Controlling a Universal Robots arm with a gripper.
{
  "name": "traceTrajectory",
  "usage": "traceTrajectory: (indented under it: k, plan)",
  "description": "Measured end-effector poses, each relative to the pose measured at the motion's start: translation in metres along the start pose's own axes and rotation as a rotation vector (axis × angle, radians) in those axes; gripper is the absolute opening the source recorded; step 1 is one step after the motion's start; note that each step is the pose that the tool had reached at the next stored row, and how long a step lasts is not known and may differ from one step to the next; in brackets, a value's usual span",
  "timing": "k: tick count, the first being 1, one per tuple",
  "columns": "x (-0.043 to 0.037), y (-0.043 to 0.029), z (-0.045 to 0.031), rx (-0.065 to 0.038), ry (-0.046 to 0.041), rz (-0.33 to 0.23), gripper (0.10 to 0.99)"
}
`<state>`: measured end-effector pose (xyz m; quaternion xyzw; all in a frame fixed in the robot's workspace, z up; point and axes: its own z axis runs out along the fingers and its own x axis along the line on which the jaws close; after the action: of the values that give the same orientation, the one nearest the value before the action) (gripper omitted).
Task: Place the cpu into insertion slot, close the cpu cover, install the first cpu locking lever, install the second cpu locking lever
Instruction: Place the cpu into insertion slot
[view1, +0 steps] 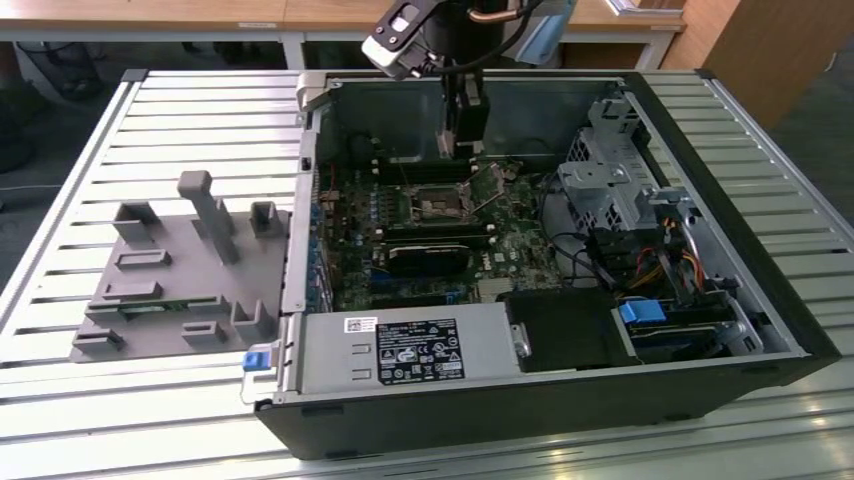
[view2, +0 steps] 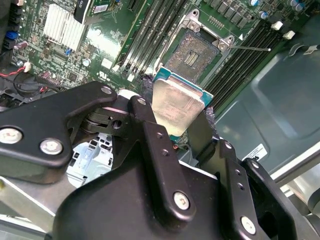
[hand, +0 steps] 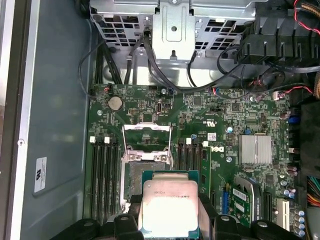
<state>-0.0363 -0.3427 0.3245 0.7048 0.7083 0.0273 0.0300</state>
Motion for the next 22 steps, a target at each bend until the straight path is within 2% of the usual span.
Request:
traceTrajectory:
  k: [22]
  plan:
    - [0.0, -0.002, 0.0078, 0.0, -0.0023, 0.012, 0.529]
